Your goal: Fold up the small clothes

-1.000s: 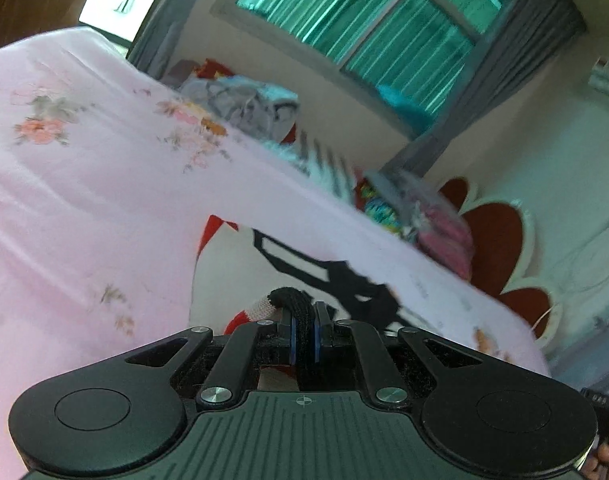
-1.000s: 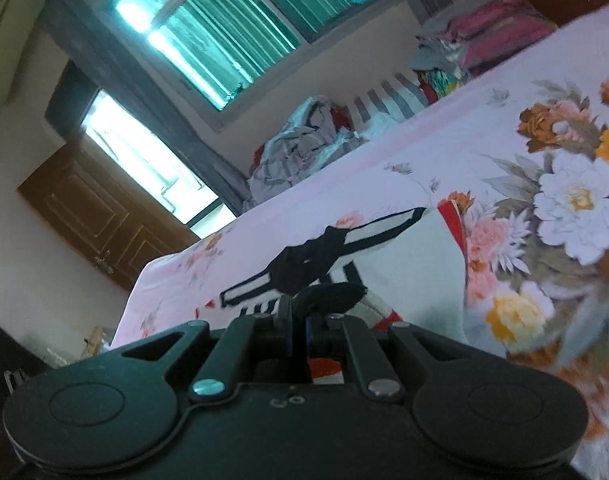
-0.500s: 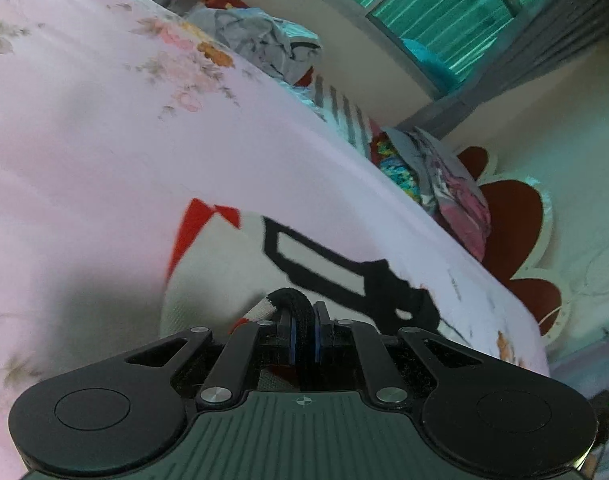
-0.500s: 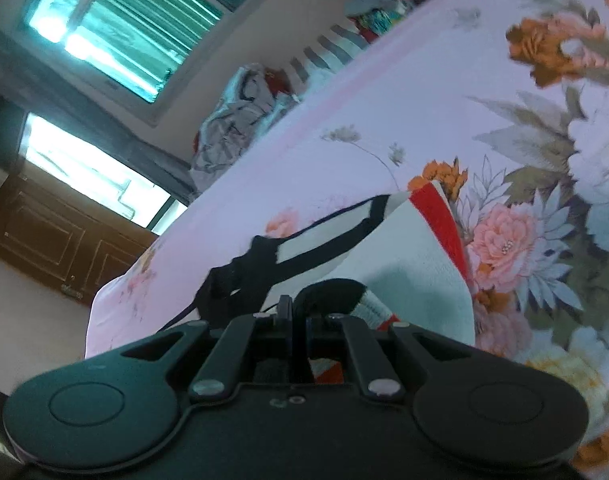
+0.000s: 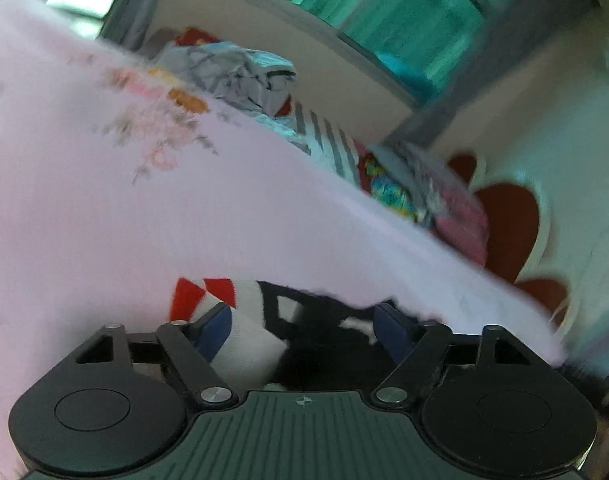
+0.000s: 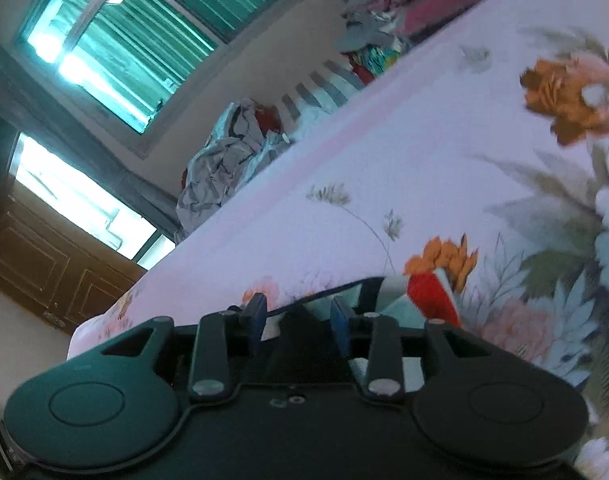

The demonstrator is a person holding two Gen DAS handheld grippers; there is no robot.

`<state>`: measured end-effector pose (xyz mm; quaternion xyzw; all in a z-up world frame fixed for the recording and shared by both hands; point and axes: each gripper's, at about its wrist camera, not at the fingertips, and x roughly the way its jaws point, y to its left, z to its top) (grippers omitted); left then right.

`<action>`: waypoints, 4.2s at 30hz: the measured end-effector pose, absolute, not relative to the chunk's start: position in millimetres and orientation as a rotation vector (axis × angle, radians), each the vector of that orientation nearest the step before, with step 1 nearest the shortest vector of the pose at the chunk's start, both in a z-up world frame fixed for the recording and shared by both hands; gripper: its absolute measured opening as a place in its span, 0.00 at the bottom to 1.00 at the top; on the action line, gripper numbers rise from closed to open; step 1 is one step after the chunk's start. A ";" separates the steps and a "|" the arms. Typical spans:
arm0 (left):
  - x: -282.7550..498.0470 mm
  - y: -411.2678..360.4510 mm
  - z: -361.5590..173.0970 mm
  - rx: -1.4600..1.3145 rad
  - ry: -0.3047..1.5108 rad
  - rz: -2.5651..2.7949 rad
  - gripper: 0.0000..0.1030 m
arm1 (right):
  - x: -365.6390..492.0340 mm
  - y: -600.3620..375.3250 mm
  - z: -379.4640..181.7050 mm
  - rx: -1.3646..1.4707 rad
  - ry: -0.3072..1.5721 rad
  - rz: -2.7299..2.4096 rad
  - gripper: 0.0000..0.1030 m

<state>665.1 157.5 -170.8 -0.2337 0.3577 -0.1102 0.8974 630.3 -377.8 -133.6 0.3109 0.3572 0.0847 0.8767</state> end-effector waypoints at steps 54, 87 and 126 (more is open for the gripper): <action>676.6 -19.4 -173.6 0.065 0.787 -0.289 0.68 | 639.3 -203.6 -163.0 -0.161 0.776 0.301 0.34; 597.4 -25.0 -166.4 0.058 0.745 -0.243 0.68 | 571.0 -198.1 -148.0 -0.068 0.771 0.342 0.13; 524.7 -14.3 -172.9 0.099 0.774 -0.197 0.68 | 494.2 -179.5 -146.5 -0.153 0.796 0.332 0.28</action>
